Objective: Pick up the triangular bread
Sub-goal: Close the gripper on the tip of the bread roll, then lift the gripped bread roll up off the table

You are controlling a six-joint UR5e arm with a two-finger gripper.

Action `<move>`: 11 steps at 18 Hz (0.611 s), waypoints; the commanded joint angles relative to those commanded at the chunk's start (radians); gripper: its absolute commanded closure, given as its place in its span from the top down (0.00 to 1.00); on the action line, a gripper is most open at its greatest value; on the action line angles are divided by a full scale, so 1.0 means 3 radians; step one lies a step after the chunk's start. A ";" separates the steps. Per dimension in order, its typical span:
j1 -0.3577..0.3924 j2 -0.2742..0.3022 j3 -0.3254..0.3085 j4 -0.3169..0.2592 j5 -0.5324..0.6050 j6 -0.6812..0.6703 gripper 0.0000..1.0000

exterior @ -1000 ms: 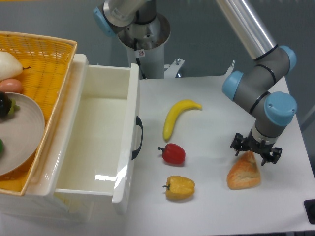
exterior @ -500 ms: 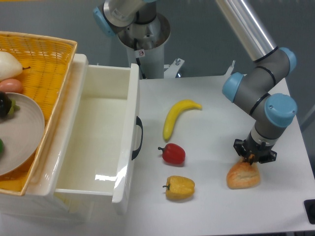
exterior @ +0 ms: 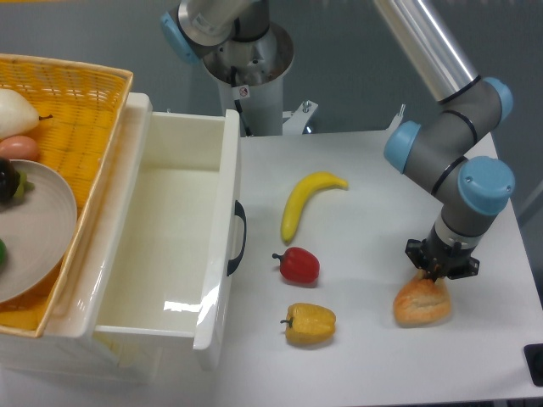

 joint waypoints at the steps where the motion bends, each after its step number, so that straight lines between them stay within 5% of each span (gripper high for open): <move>1: 0.0000 0.0026 0.0005 -0.0010 0.0010 0.0005 0.00; 7: 0.0000 0.0225 0.0215 -0.0745 0.0046 0.0290 0.00; 11: -0.0020 0.0230 0.0327 -0.0905 0.0337 0.0573 0.00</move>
